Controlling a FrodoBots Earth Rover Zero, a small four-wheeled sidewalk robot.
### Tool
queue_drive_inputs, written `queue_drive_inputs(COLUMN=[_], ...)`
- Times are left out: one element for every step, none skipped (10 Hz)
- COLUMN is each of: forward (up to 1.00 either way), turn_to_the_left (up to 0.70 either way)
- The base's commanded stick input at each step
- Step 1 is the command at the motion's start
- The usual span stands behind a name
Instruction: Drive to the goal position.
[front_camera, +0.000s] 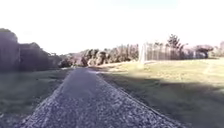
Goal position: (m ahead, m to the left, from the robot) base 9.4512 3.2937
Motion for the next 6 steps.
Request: queue_drive_inputs(forward=[0.5, 0.5, 0.5, 0.5, 0.5, 0.5], turn_to_the_left=[0.5, 0.5, 0.5, 0.5, 0.5, 0.39])
